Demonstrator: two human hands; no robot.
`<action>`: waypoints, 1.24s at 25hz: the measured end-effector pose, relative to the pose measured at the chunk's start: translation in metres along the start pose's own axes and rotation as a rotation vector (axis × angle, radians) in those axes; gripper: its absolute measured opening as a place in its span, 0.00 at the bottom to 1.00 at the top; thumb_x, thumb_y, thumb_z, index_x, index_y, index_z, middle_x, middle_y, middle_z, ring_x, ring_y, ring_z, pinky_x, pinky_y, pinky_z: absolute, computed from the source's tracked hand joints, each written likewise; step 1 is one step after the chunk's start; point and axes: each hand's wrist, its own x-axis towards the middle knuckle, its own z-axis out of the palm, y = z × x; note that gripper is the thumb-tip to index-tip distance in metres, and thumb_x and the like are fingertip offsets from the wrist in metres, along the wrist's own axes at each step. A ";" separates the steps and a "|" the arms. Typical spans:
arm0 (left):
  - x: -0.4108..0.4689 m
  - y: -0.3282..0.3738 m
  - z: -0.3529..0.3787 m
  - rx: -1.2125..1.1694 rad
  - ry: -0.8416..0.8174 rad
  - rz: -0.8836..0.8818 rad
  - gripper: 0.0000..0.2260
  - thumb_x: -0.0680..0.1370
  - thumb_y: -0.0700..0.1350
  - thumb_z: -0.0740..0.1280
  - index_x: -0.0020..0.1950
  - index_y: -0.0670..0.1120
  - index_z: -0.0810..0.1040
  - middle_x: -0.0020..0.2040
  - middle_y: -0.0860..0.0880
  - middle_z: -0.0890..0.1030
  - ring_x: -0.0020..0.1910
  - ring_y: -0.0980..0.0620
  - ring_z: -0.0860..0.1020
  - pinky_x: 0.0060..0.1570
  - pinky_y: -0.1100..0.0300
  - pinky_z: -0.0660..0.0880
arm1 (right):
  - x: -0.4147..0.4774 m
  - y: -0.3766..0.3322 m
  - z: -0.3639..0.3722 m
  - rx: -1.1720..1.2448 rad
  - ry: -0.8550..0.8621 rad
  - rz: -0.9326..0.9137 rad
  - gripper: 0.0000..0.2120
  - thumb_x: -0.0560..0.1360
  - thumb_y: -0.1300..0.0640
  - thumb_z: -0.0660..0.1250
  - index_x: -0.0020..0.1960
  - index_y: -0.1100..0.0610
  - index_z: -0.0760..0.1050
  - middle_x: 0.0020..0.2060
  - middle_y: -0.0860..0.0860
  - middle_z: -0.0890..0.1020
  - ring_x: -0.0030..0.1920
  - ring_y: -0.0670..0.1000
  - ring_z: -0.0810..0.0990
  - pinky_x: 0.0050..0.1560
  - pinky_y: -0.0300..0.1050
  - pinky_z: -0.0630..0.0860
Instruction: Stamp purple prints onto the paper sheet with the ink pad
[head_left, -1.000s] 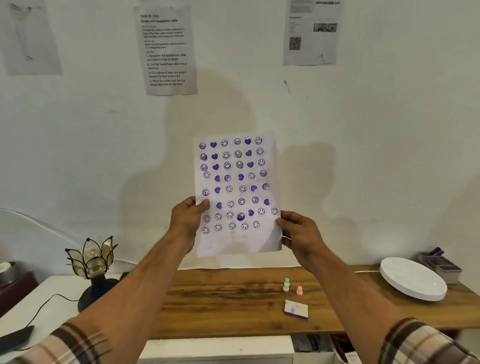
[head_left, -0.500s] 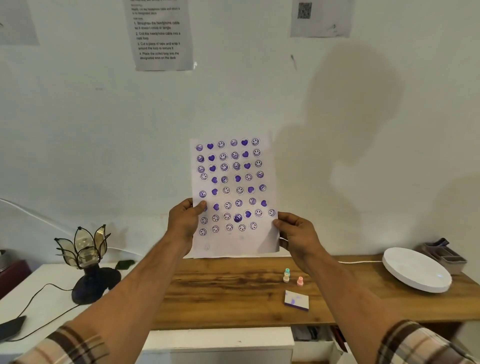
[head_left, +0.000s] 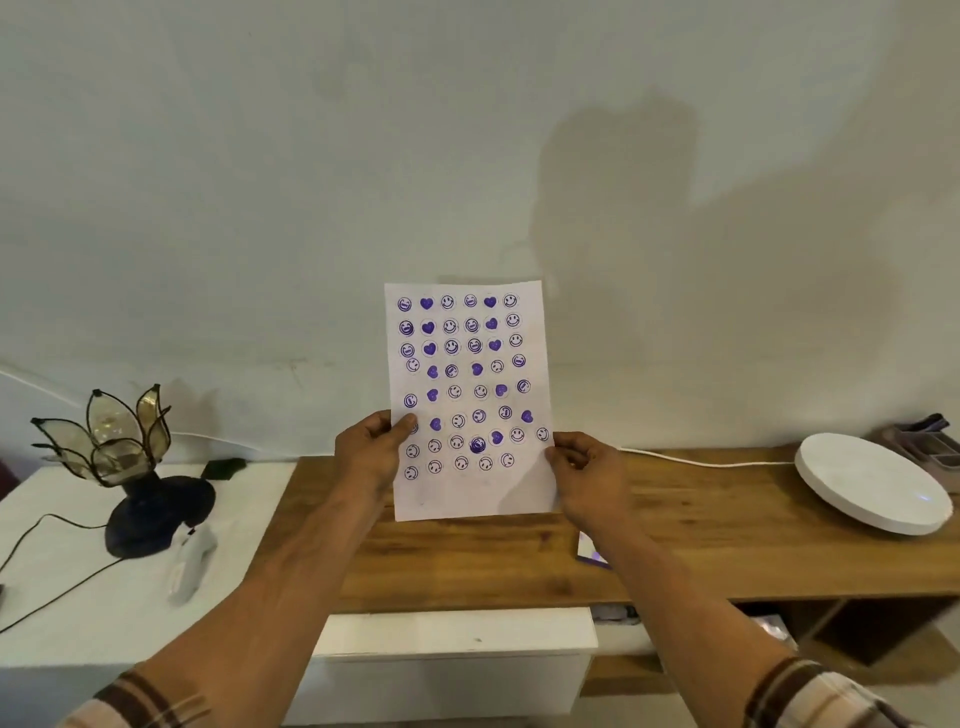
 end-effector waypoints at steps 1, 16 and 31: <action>0.007 -0.013 0.001 0.005 0.000 -0.016 0.07 0.75 0.41 0.76 0.53 0.43 0.86 0.49 0.42 0.88 0.49 0.40 0.86 0.51 0.44 0.83 | 0.004 0.013 0.006 -0.047 0.014 -0.019 0.07 0.78 0.60 0.73 0.50 0.49 0.85 0.46 0.47 0.88 0.47 0.47 0.86 0.49 0.47 0.83; 0.087 -0.191 0.001 0.236 0.074 -0.271 0.07 0.76 0.35 0.74 0.51 0.45 0.85 0.42 0.48 0.87 0.43 0.41 0.87 0.45 0.41 0.84 | 0.037 0.173 0.055 -0.302 0.065 0.402 0.05 0.75 0.55 0.78 0.50 0.53 0.86 0.48 0.51 0.88 0.43 0.49 0.84 0.36 0.37 0.76; 0.094 -0.252 -0.003 0.747 -0.075 -0.192 0.14 0.76 0.39 0.73 0.60 0.47 0.84 0.41 0.55 0.86 0.26 0.62 0.80 0.28 0.68 0.75 | 0.030 0.211 0.061 -0.710 -0.077 0.366 0.13 0.80 0.49 0.72 0.61 0.53 0.81 0.56 0.52 0.87 0.52 0.54 0.85 0.45 0.42 0.76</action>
